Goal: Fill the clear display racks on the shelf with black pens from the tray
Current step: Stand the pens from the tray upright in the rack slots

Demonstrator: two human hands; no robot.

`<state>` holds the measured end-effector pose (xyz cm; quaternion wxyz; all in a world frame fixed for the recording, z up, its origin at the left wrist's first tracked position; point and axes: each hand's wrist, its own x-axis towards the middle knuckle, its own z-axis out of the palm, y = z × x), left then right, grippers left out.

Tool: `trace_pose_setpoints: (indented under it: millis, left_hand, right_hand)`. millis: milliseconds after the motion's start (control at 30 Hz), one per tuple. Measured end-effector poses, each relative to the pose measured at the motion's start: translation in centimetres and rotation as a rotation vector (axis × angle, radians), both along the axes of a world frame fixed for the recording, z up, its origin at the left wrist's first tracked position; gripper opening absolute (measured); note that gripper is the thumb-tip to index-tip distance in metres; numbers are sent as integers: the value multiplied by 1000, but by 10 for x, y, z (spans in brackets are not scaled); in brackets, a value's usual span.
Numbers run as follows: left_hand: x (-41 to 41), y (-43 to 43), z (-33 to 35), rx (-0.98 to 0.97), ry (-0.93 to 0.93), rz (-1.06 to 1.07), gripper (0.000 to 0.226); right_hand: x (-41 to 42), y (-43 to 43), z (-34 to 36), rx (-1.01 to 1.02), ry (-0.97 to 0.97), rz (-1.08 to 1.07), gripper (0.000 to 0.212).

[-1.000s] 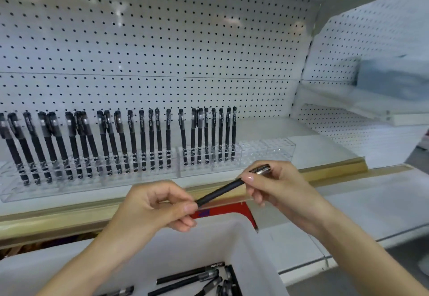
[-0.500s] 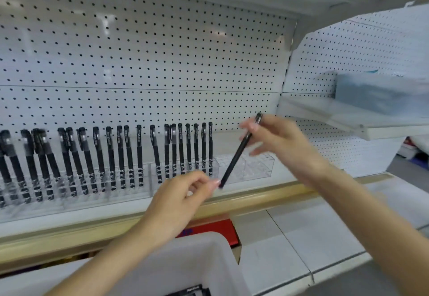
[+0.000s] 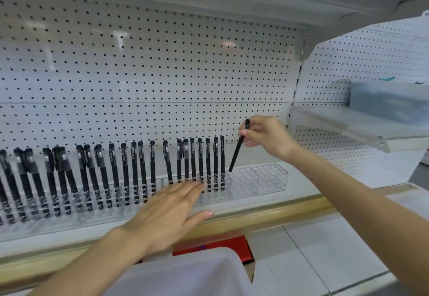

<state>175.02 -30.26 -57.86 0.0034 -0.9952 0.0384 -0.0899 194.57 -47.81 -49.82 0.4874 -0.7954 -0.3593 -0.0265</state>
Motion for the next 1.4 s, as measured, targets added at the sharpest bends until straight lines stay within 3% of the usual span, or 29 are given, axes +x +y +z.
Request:
trace_pose_setpoints:
  millis: [100, 433, 600, 700, 767, 933, 1100, 1267, 1400]
  left_hand:
    - [0, -3, 3, -34, 13, 18, 82]
    - [3, -1, 0, -54, -1, 9, 85]
    - [3, -1, 0, -66, -7, 7, 90]
    - [4, 0, 0, -57, -8, 8, 99]
    - [4, 0, -2, -49, -8, 9, 93]
    - [-3, 1, -1, -229, 7, -23, 76]
    - [-40, 11, -2, -326, -56, -53, 74]
    - [-91, 32, -33, -236, 36, -48, 75]
    - [-130, 45, -58, -239, 52, 15, 74]
  right_hand:
    - [2, 4, -7, -69, -7, 9, 4]
    - [11, 16, -14, -330, 112, 90, 7]
    - [14, 19, -15, -361, 115, 37, 24]
    - [11, 18, -17, -363, 135, 18, 18]
    - [5, 16, -15, -368, 140, 5, 15]
    - [-22, 8, -2, -544, 24, -75, 46]
    - [-67, 2, 7, -642, -169, -148, 38]
    - [-136, 16, -24, -660, -256, -7, 37]
    - [-188, 33, -79, -666, -161, 210, 36]
